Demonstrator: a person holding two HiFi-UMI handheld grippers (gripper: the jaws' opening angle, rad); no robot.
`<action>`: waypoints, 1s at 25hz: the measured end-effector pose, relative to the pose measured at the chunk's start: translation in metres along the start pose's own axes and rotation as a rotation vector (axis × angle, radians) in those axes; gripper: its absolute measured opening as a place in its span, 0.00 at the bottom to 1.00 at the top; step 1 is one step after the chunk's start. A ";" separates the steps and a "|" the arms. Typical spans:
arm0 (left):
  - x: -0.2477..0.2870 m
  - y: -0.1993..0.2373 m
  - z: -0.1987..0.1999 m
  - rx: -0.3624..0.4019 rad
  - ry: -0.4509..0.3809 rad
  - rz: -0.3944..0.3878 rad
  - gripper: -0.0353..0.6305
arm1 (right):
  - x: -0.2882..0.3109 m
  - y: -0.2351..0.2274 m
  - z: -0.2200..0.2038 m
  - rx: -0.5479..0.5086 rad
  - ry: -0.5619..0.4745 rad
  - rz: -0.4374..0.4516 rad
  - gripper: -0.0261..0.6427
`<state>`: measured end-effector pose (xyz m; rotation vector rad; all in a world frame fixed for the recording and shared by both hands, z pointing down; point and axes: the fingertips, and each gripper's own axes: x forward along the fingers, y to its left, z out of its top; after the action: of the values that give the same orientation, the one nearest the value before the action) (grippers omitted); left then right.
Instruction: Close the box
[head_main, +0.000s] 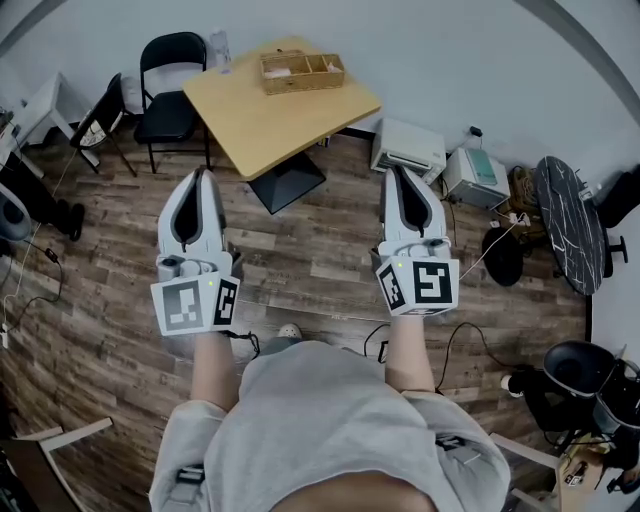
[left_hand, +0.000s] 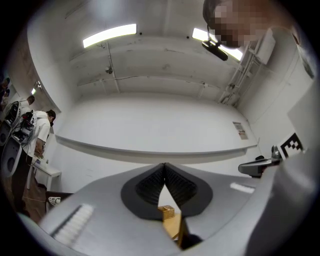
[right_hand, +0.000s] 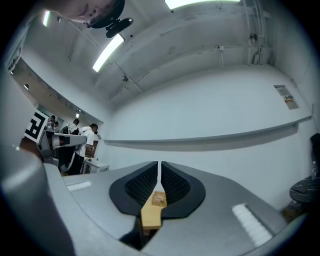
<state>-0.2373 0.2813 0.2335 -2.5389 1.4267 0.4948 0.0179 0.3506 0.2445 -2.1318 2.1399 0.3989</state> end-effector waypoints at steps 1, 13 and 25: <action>0.002 0.004 0.000 0.004 -0.005 -0.007 0.14 | 0.003 0.004 0.001 0.001 -0.006 0.000 0.08; 0.026 0.034 -0.022 -0.012 0.016 -0.025 0.14 | 0.034 0.016 -0.015 0.027 0.013 -0.020 0.08; 0.117 0.049 -0.053 0.006 0.015 0.008 0.14 | 0.131 -0.025 -0.042 0.025 0.007 0.006 0.08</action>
<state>-0.2121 0.1460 0.2384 -2.5385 1.4425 0.4726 0.0449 0.2139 0.2490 -2.1166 2.1441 0.3634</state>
